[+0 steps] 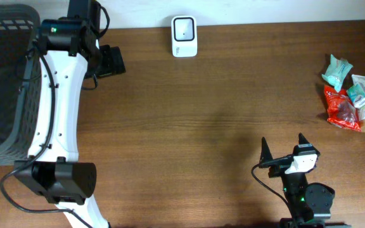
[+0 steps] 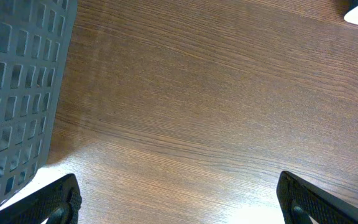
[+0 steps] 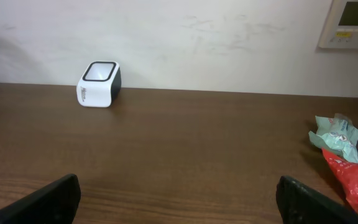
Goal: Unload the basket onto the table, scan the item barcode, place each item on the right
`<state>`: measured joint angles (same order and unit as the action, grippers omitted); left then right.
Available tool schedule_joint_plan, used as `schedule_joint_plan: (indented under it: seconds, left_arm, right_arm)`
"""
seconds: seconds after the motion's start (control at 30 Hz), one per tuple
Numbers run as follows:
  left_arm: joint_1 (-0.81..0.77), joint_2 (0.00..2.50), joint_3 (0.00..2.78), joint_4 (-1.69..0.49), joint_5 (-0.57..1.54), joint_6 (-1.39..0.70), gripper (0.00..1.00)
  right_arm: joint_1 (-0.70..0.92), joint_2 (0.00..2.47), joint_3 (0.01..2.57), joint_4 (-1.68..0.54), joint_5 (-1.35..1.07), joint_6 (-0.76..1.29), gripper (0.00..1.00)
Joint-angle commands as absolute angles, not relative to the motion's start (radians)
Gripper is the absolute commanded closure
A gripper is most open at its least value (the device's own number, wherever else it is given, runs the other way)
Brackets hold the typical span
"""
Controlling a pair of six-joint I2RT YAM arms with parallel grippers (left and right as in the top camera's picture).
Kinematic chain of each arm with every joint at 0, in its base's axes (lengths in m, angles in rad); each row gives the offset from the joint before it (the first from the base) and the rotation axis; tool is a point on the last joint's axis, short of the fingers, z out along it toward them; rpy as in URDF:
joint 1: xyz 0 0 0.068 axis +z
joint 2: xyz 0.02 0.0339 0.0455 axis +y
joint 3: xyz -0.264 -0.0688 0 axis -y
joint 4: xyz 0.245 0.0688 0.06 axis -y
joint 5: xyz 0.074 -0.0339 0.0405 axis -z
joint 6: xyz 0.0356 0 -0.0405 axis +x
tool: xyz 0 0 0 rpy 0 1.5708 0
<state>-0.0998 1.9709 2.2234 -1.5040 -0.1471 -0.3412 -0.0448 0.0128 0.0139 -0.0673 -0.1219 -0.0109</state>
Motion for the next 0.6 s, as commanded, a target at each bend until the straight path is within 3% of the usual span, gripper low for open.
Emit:
schedule_joint_plan:
  seconds: [0.0, 0.2, 0.57]
  left_arm:
    - [-0.102, 1.971, 2.224, -1.505, -0.154, -0.347, 0.01]
    - [-0.116, 1.930, 2.224, -1.604, -0.129, -0.356, 0.01]
    - [-0.208, 1.821, 2.214, -1.577, -0.186, -0.355, 0.01]
  right_arm:
    - [-0.039, 0.003, 0.006, -0.070, -0.120, -0.011, 0.01]
    - [-0.039, 0.003, 0.006, -0.070, -0.120, -0.011, 0.01]
    - [-0.039, 0.003, 0.006, -0.070, -0.120, -0.011, 0.01]
